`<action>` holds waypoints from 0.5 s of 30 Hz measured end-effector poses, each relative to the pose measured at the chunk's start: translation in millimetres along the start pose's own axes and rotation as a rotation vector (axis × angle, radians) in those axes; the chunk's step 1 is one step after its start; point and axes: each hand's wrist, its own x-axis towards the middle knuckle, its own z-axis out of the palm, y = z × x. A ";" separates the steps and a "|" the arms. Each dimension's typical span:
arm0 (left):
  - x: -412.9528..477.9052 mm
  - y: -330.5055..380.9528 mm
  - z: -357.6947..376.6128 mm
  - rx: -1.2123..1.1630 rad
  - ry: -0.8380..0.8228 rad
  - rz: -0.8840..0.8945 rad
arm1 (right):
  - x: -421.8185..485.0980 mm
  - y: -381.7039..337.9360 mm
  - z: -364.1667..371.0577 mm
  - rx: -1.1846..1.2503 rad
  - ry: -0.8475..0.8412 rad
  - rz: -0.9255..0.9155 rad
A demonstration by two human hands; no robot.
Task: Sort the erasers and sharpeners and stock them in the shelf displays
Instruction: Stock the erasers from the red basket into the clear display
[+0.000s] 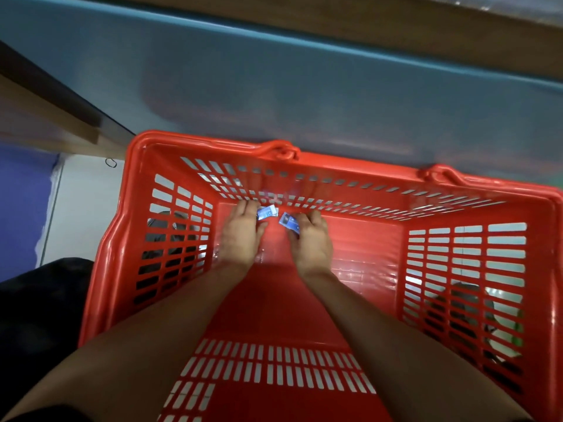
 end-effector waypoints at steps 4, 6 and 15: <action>-9.9 -2.0 0.5 0.079 -0.031 0.049 | -18.5 22.8 -4.0 0.024 0.006 -0.010; -21.7 -0.8 4.5 0.094 -0.058 0.045 | -29.8 31.6 -2.6 0.029 0.007 0.011; -23.4 12.4 10.3 0.083 -0.073 -0.033 | -37.0 33.3 -6.5 0.051 -0.020 0.059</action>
